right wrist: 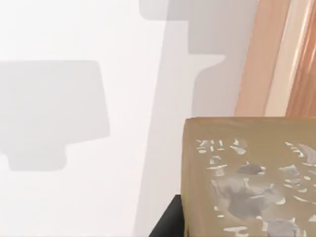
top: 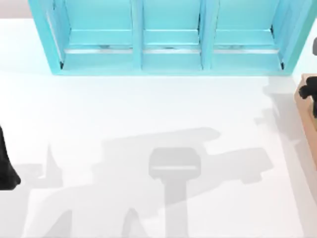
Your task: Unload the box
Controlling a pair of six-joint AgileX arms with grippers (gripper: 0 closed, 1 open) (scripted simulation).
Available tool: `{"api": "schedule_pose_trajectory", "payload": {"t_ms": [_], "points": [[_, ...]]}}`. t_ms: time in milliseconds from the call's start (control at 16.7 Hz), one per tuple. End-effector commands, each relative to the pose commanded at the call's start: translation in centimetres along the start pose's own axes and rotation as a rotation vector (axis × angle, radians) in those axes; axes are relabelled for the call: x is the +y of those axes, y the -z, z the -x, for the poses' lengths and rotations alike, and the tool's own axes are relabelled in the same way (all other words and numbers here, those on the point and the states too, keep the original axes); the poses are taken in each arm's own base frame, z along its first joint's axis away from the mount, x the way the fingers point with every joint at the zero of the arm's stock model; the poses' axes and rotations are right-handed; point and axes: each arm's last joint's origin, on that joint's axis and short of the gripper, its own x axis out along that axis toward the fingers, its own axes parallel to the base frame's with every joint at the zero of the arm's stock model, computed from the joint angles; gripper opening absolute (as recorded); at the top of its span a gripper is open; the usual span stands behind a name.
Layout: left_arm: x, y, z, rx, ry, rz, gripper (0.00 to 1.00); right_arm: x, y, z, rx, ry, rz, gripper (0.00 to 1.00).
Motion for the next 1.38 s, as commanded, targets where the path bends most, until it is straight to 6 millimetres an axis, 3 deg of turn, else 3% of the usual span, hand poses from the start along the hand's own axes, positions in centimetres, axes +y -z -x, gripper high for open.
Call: {"api": "schedule_pose_trajectory", "payload": {"t_ms": [240,480,660,960,1380], "points": [[0.0,0.0,0.0,0.0,0.0,0.0,1.0,5.3,-0.1,-2.7,0.034,-0.016,-0.037,0.0],[0.0,0.0,0.0,0.0,0.0,0.0,1.0,7.8,0.9,-5.2,0.113,0.009,-0.12,0.0],[0.0,0.0,0.0,0.0,0.0,0.0,1.0,8.2,1.4,-6.2,0.151,0.029,-0.155,0.0],[0.0,0.0,0.0,0.0,0.0,0.0,1.0,8.1,1.4,-6.1,0.147,0.025,-0.159,0.0],[0.0,0.0,0.0,0.0,0.0,0.0,1.0,8.4,2.0,-10.1,0.149,0.023,-0.146,0.0]]}}
